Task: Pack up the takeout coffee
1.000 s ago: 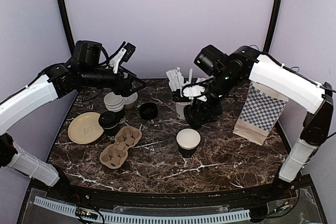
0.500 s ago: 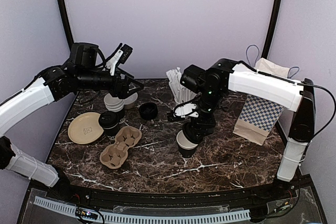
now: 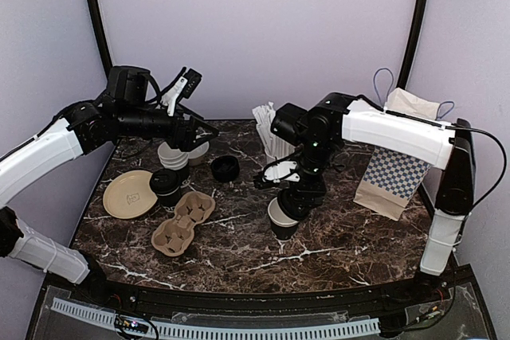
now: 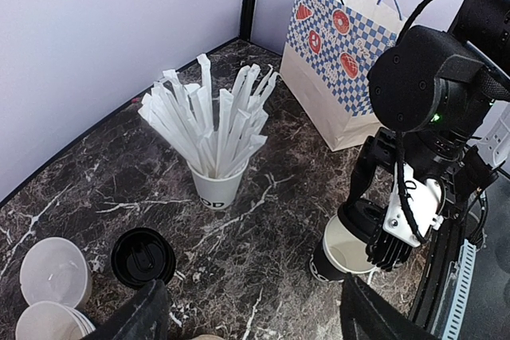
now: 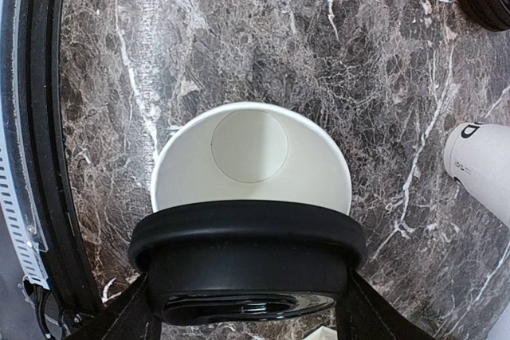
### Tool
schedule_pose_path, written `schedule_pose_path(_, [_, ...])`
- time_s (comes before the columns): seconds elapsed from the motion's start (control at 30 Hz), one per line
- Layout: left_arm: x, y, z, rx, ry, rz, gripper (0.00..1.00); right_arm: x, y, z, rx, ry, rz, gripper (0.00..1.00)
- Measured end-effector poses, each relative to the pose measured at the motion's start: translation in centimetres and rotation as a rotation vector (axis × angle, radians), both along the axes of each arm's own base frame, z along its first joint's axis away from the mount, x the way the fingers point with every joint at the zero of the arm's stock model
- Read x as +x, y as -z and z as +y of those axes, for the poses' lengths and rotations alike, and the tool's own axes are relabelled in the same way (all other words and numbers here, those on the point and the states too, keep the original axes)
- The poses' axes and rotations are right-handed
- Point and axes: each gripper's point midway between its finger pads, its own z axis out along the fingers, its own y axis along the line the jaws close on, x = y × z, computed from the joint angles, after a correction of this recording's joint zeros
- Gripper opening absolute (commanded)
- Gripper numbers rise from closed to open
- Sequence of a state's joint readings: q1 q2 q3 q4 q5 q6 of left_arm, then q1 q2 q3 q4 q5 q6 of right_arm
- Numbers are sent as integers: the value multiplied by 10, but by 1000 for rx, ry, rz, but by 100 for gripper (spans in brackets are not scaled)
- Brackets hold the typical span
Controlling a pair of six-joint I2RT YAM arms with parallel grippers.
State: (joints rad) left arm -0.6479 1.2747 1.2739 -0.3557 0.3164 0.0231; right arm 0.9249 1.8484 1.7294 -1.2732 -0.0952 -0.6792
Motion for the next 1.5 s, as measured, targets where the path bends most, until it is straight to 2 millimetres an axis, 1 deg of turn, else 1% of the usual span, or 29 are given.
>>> schedule_pose_path(0.27, [0, 0, 0, -1, 1, 0, 76, 1, 6, 0, -23, -1, 5, 72])
schedule_pose_path(0.6, [-1, 2, -1, 0, 4, 4, 76, 6, 7, 6, -30, -1, 3, 73])
schedule_pose_path(1.07, [-1, 6, -1, 5, 5, 11, 76, 10, 4, 1, -64, -17, -39, 74])
schedule_pose_path(1.3, [2, 12, -3, 13, 8, 25, 76, 13, 4, -2, -85, -23, -62, 75])
schedule_pose_path(1.5, [2, 14, -4, 17, 8, 30, 76, 14, 0, -4, -88, -27, -71, 75])
